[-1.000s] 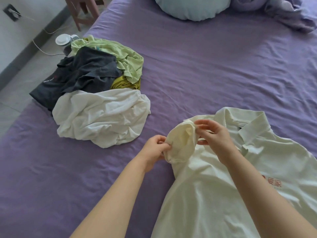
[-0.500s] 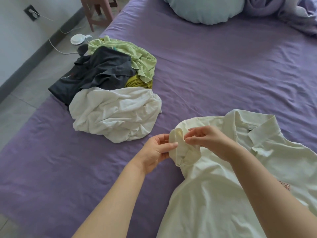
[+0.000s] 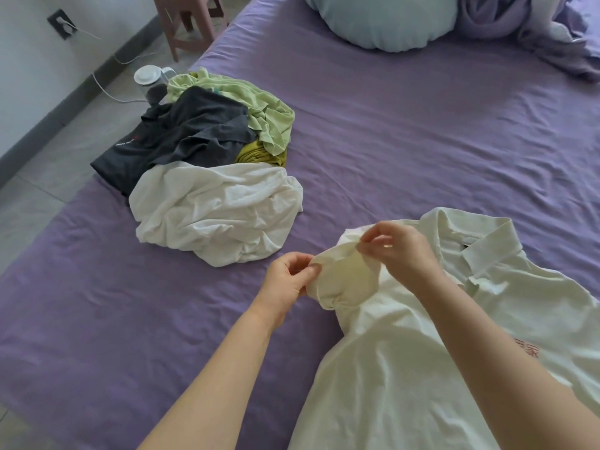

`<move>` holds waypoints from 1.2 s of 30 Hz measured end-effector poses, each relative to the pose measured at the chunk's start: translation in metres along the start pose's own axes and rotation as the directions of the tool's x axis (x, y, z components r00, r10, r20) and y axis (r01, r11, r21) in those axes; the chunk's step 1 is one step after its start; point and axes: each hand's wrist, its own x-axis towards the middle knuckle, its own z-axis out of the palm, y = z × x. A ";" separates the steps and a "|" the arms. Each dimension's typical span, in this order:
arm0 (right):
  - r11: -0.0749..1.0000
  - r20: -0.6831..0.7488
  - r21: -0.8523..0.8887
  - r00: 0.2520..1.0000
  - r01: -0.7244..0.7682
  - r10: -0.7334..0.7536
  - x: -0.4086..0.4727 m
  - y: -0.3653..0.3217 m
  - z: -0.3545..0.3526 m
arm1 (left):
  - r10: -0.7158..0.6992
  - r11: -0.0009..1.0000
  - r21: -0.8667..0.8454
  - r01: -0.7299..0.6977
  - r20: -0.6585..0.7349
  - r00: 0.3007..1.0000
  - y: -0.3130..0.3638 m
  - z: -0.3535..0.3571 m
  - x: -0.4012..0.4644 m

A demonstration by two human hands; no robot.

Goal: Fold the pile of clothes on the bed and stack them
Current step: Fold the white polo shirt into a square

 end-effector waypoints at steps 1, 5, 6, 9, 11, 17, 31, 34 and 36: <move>0.997 -0.087 -0.058 0.994 0.053 -0.058 0.001 -0.001 -0.001 | -0.019 1.000 0.022 0.020 -0.028 0.999 -0.002 0.000 0.000; 0.894 -0.191 -0.389 0.931 0.220 -0.313 0.006 -0.012 0.006 | -0.037 0.980 0.190 0.063 -0.137 0.990 -0.008 0.008 0.003; 0.814 -0.166 -0.519 0.904 0.260 -0.395 0.008 -0.014 0.008 | -0.025 0.975 0.217 0.057 -0.146 0.989 -0.009 0.010 0.002; 0.584 -0.048 -0.756 0.865 0.295 -0.500 0.018 -0.024 0.010 | -0.061 0.997 0.036 0.061 -0.011 0.998 -0.013 0.012 -0.007; 0.529 0.002 -0.806 0.895 0.266 -0.446 0.026 -0.031 0.010 | -0.072 0.995 -0.058 0.078 0.098 0.993 -0.017 0.010 -0.011; 0.780 0.028 -0.618 0.994 0.097 -0.102 0.044 -0.040 0.009 | 0.064 0.974 0.226 0.007 -0.306 0.950 -0.020 -0.001 -0.012; 0.963 0.328 0.214 0.940 -0.166 0.089 0.054 -0.002 0.062 | 0.074 0.995 0.091 -0.051 -0.265 0.961 -0.053 -0.007 0.000; 0.968 0.331 0.205 0.941 -0.144 0.070 0.063 0.001 0.067 | 0.205 0.845 0.534 -0.020 -0.290 0.935 -0.056 0.005 0.012; 0.984 0.343 0.137 0.937 -0.116 0.062 0.068 0.002 0.071 | 0.227 0.745 0.665 0.047 -0.320 0.920 -0.053 0.013 0.016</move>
